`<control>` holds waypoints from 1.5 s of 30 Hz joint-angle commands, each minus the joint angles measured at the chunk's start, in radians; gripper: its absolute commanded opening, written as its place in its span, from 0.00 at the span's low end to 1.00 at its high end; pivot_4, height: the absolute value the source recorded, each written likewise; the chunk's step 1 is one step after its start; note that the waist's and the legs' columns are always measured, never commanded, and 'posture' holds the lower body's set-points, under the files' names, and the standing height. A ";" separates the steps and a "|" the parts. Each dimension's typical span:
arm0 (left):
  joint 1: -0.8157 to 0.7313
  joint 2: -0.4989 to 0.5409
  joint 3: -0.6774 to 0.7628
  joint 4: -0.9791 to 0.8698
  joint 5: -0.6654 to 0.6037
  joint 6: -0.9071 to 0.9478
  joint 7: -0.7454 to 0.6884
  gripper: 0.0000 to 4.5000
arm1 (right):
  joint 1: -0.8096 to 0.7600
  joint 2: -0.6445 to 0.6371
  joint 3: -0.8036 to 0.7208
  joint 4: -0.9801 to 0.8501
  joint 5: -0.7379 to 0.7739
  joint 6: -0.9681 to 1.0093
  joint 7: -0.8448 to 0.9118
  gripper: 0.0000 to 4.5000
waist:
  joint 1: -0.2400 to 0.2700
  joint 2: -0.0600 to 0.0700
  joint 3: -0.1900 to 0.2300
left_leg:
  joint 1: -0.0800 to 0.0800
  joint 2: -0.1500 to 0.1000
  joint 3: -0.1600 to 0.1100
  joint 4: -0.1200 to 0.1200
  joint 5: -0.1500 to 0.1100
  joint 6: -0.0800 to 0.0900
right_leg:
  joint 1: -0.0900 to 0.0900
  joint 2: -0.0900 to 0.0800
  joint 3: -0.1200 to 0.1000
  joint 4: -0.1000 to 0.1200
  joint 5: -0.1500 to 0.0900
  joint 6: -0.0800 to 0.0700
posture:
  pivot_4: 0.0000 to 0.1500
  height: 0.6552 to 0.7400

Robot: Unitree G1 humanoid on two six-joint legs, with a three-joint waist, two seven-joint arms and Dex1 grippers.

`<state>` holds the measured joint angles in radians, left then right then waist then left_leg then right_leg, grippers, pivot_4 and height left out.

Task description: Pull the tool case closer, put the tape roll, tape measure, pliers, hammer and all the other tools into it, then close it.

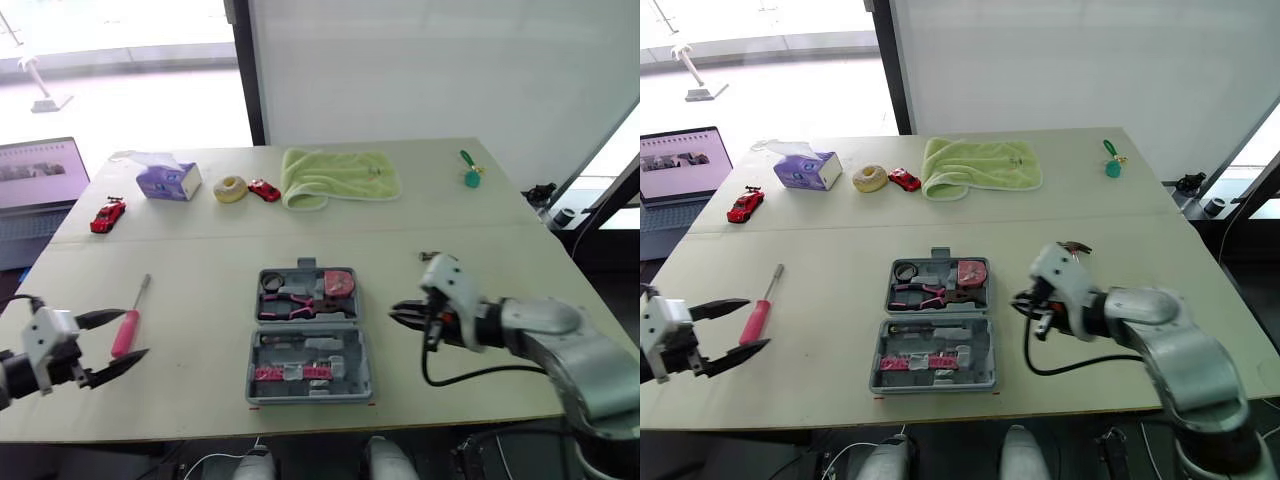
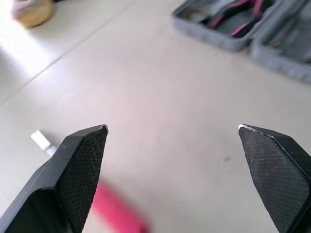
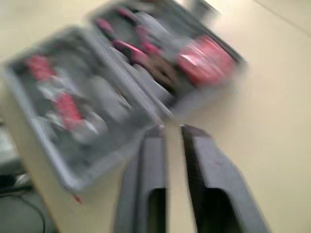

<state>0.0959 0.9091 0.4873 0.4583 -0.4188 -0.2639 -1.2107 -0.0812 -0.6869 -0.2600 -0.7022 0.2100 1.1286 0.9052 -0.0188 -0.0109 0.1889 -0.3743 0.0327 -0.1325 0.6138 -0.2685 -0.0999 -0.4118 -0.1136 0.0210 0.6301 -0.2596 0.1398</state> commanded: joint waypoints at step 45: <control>0.026 -0.200 -0.250 -0.817 -0.129 0.412 0.211 1.00 | -0.331 0.407 0.014 0.698 -0.173 -0.120 -0.843 0.81 | -0.010 0.000 -0.003 | 0.002 0.000 0.001 0.000 0.001 -0.001 | 0.002 0.000 0.002 0.000 0.001 -0.001 | 1.00 1.00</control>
<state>0.1227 0.7083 0.2346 -0.3351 -0.5525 0.1599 -1.0005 -0.4026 -0.2682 -0.2496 -0.0084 0.0244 1.0154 0.0497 -0.0286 -0.0105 0.1862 -0.3723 0.0327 -0.1316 0.6137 -0.2678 -0.1011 -0.4098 -0.1139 0.0226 0.6307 -0.2590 0.1388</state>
